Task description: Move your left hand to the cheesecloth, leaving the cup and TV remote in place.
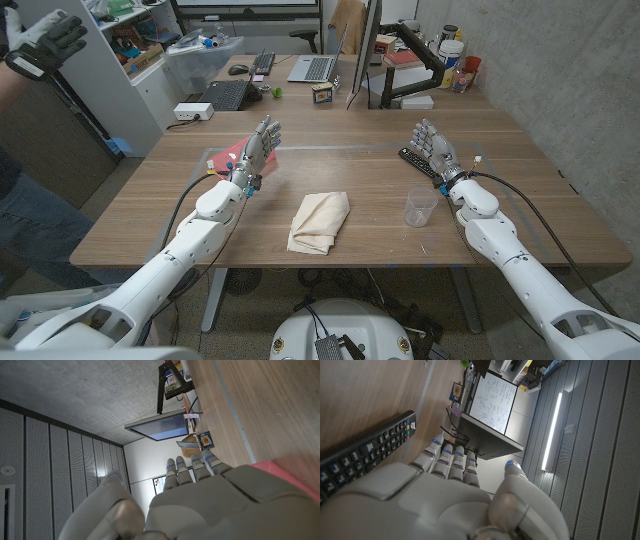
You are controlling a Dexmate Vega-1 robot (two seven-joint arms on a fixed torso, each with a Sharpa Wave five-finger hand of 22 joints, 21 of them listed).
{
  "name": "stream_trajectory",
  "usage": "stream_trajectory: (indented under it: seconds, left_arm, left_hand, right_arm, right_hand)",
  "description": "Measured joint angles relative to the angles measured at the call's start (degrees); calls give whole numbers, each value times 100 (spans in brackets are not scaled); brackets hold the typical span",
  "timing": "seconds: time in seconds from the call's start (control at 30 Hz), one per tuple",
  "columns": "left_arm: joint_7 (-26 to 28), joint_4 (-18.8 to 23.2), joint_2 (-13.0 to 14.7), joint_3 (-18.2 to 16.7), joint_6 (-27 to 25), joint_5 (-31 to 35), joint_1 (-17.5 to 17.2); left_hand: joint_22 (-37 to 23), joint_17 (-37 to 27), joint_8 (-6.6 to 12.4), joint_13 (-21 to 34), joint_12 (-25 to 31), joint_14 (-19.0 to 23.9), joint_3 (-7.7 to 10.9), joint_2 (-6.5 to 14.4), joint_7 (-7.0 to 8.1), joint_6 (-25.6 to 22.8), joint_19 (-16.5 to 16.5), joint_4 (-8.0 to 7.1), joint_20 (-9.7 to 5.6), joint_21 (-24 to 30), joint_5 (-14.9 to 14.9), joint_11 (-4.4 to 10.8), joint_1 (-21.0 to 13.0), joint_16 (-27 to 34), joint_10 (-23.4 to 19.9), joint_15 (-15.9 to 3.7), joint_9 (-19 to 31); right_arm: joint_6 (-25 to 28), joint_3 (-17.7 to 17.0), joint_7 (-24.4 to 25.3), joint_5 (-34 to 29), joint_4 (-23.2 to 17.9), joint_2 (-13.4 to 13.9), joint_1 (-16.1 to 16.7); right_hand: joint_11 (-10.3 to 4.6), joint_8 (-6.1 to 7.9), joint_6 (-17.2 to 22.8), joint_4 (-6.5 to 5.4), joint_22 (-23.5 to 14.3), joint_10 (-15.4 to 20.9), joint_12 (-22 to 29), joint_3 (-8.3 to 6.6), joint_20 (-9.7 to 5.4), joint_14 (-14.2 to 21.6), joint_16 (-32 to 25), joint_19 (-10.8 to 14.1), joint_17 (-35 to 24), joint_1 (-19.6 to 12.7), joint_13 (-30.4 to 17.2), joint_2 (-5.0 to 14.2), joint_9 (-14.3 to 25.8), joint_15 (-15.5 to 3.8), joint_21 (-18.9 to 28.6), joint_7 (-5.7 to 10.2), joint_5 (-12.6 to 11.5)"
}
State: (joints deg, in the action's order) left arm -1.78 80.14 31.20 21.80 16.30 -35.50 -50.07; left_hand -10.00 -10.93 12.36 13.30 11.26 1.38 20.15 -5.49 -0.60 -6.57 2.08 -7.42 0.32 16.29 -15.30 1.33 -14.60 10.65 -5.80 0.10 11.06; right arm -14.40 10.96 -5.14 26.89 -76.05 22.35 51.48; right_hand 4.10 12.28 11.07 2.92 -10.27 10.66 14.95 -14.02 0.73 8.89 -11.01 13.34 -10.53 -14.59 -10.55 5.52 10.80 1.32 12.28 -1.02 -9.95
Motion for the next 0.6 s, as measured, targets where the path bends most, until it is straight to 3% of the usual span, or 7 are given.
stream_trajectory:
  seconds: [0.6]
  left_arm:
    - [-204, 165, 239, 52, -35, 126, -3]
  left_hand:
    - [-28, 28, 0, -45, 0, 0, -24, 23, -11, -10, 31, 24, 32, -44, 0, -31, -23, 0, -31, 0, -1]
  right_arm:
    - [-118, -103, 17, -100, 67, -140, 13]
  right_hand:
    - [-31, -1, 52, 0, 1, 31, -31, 0, 41, 23, -1, -41, 1, 0, 1, 0, -1, -21, -21, 53, 0]
